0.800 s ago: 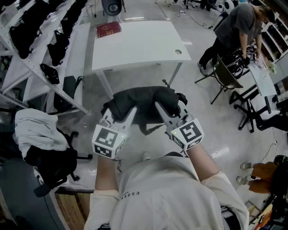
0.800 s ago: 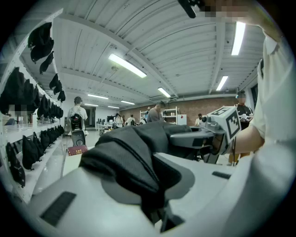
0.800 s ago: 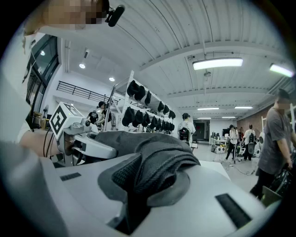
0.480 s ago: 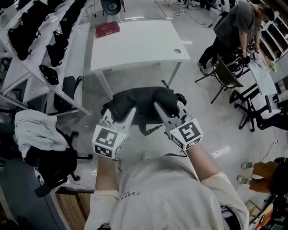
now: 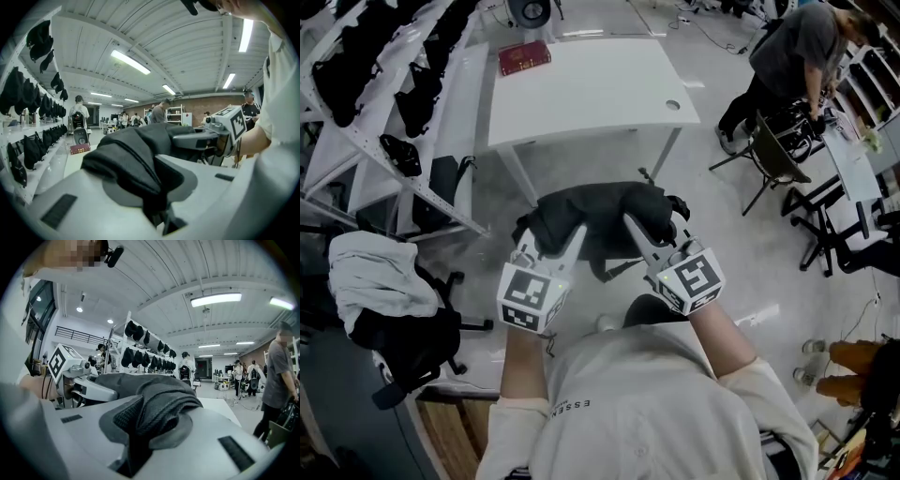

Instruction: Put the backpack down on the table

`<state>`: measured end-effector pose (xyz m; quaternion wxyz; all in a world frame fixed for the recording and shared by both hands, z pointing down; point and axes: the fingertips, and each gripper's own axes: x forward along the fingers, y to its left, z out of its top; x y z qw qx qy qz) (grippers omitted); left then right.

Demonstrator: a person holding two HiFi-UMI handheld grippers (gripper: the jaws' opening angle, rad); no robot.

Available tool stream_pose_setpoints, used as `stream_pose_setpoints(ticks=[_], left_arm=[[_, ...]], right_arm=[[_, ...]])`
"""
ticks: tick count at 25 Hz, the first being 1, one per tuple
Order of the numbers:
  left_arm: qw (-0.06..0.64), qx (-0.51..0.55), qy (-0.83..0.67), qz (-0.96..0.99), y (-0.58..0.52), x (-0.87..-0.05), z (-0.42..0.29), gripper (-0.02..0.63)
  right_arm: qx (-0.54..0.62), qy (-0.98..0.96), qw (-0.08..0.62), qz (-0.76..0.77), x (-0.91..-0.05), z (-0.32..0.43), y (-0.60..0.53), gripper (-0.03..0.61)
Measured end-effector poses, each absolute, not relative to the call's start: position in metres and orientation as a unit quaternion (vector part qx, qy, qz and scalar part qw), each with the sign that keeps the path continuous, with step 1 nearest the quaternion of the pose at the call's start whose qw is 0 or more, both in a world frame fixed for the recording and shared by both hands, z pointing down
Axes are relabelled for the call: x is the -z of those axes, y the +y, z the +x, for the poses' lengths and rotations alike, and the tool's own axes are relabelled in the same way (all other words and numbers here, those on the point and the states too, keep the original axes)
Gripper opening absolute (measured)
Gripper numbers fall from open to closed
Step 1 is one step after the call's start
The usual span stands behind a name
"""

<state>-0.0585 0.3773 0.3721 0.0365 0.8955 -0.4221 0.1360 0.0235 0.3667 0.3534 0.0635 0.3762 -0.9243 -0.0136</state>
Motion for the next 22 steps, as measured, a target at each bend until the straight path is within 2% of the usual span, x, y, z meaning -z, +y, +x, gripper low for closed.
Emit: stream_pose_setpoints(ticks=[9, 22], left_arm=[[0.05, -0.161, -0.429, 0.887, 0.319, -0.391, -0.05, 0.074], [0.062, -0.168, -0.476, 0.861, 0.131, -0.374, -0.027, 0.074]], right_arm=[[-0.011, -0.931, 0.063, 0.361, -0.373, 0.032, 0.303, 0.066], [-0.018, -0.949, 0.055, 0.309, -0.359, 0.052, 0.105, 0.066]])
